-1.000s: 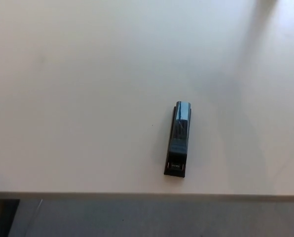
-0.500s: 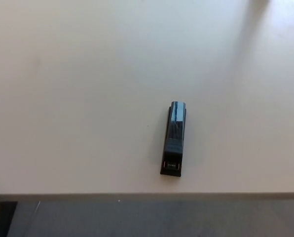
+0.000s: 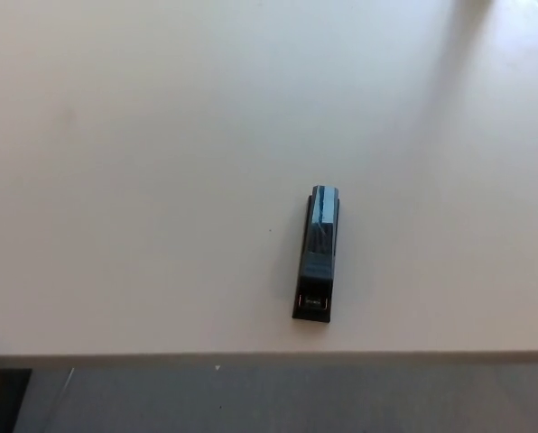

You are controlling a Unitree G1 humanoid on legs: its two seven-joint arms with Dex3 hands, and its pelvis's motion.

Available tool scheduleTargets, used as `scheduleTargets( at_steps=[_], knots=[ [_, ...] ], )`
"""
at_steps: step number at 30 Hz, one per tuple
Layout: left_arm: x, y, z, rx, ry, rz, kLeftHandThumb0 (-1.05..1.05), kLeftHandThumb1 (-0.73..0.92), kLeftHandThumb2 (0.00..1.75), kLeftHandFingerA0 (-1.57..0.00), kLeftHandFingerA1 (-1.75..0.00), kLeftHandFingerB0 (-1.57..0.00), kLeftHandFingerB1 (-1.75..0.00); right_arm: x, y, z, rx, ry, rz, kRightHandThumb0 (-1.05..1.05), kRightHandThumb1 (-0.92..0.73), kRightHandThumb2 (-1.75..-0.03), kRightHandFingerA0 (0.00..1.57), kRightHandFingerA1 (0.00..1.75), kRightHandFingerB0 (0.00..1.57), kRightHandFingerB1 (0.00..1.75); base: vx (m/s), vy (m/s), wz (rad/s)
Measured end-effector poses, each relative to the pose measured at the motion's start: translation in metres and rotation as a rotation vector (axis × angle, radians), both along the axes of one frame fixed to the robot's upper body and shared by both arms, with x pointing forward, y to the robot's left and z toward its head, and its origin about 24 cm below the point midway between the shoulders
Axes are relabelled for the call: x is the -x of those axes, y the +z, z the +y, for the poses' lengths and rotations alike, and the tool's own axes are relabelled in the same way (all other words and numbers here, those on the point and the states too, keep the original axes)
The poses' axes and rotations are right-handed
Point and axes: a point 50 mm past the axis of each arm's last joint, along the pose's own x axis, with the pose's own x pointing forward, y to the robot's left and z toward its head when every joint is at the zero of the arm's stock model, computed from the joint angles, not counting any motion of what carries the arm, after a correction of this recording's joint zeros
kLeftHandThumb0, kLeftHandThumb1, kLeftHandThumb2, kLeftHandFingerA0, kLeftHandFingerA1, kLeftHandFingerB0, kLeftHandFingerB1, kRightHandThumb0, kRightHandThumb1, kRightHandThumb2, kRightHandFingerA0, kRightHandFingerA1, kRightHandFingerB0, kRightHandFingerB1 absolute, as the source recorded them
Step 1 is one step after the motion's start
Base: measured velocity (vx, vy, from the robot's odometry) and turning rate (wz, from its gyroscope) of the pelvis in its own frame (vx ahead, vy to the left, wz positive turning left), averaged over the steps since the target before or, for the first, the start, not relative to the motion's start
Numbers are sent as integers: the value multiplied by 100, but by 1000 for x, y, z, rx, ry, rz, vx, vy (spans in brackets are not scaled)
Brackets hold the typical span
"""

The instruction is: The robot uses its right hand to press on the stapler that is in the middle of the desk

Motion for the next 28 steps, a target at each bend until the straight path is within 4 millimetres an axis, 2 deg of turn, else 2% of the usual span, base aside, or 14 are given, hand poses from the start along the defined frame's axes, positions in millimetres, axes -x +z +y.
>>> scheduleTargets(
  at_steps=[2,3,5,6,8,12,13,14,15,16,23,24,26,28],
  knots=[
    [0,0,0,1,2,2,-51,92,86,-5,-34,-2,-24,6,-13,9,-38,10,75,-10,-79,-65,85,138,61,103,0,0,0],
    [0,-1,0,2,3,4,-51,92,86,-6,-35,-3,-25,7,-18,13,-53,17,104,-12,-82,-65,93,119,65,67,0,0,0],
    [0,-1,0,2,4,7,-51,92,87,-5,-33,-2,-24,10,-27,20,-86,25,152,-20,-81,-64,87,92,53,42,0,0,0],
    [0,-1,0,2,4,8,-52,92,87,-4,-33,-1,-23,11,-30,23,-99,29,170,-25,-83,-65,81,69,50,40,0,0,0],
    [0,-2,0,3,4,10,-59,86,109,-2,-38,0,-27,13,-35,28,-126,38,206,-24,-82,-64,87,64,50,41,0,0,0],
    [1,-2,1,-1,4,21,-59,85,108,-3,-39,0,-27,20,-48,39,-186,67,296,-23,-81,-63,65,121,59,45,0,0,0],
    [2,-2,2,-3,4,22,-59,85,108,-3,-39,0,-27,22,-51,43,-193,90,331,-34,-80,-64,51,60,50,39,0,0,0],
    [2,-2,2,-4,4,23,-60,85,108,-3,-39,0,-27,23,-54,46,-197,117,365,-47,-66,-94,30,50,35,51,0,0,0],
    [2,-2,3,-5,5,26,-59,85,108,-2,-39,0,-28,25,-57,49,-206,153,405,-42,-85,-65,9,27,21,30,0,0,0],
    [2,-2,4,-6,5,28,-59,85,109,-2,-38,0,-27,25,-59,51,-214,168,422,-70,-67,-94,0,12,3,20,0,0,0],
    [2,-3,4,-1,11,36,-59,85,108,-3,-39,0,-28,24,-64,60,-297,282,471,-94,-90,-114,0,2,0,0,0,0,0],
    [2,-4,4,0,13,39,-54,92,87,-6,-34,-3,-24,23,-64,61,-307,291,468,-93,-89,-112,0,2,0,0,0,0,0],
    [2,-5,5,3,19,45,-58,85,107,-4,-40,0,-28,22,-64,61,-336,300,446,-94,-90,-113,0,1,0,0,0,0,0],
    [2,-5,6,3,22,49,-53,92,86,-6,-34,-3,-25,20,-63,61,-352,296,425,-95,-89,-113,0,3,0,0,0,0,0]
  ],
)
